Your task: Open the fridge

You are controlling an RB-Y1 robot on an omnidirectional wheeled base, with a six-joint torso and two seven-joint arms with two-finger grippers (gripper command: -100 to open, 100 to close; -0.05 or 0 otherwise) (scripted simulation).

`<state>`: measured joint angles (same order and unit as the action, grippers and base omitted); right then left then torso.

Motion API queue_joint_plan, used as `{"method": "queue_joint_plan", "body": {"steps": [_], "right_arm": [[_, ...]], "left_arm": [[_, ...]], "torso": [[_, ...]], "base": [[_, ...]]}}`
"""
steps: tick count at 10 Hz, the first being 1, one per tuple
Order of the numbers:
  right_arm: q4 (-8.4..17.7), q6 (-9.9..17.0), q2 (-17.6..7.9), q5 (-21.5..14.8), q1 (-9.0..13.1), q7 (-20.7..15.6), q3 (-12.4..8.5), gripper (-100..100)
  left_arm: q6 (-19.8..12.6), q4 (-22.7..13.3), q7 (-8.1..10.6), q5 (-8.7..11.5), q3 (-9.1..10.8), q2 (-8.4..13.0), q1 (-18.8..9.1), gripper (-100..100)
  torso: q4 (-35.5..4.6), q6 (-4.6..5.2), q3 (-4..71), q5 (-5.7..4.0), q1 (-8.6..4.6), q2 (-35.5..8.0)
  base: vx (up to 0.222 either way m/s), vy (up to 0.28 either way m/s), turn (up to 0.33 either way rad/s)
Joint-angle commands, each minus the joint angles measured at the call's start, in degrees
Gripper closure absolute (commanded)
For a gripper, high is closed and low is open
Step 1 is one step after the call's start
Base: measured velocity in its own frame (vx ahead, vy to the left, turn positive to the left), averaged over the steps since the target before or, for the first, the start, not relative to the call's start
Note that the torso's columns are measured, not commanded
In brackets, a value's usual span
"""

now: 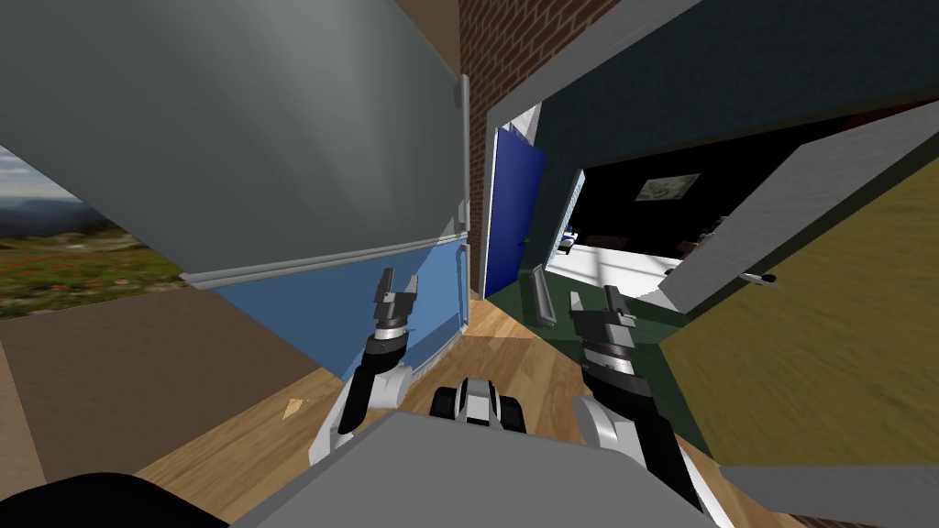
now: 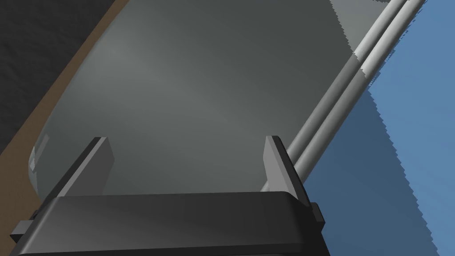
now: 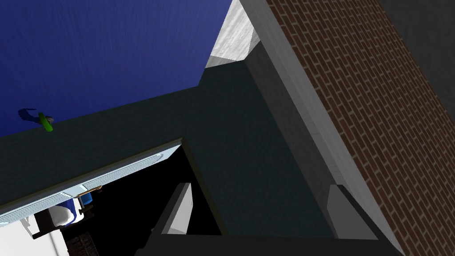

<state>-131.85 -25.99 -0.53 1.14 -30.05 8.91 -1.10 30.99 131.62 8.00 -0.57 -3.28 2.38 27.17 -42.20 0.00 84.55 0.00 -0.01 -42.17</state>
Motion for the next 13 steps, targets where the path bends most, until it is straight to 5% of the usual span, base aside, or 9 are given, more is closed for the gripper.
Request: {"method": "queue_joint_plan", "body": {"steps": [1,4,13], "right_arm": [[0.0,0.0,0.0,0.0,0.0,0.0,0.0,0],[0.0,0.0,0.0,0.0,0.0,0.0,0.0,0],[0.0,0.0,0.0,0.0,0.0,0.0,0.0,0]], "left_arm": [[-3.6,-0.62,1.74,0.58,0.0,3.42,-2.83,-100],[-8.65,-1.39,4.54,1.51,-0.19,6.04,-7.01,-100],[-20.66,-2.55,10.74,3.56,-0.63,8.57,-16.11,-100]], "torso": [[-0.05,0.0,0.04,0.0,-0.01,-0.06],[-0.07,0.0,0.06,-0.01,-0.04,-0.05],[-0.1,0.0,0.0,0.0,0.02,-0.14]], "base": [[0.037,-0.014,0.034],[0.058,-0.027,0.042],[0.045,-0.02,0.031]]}}
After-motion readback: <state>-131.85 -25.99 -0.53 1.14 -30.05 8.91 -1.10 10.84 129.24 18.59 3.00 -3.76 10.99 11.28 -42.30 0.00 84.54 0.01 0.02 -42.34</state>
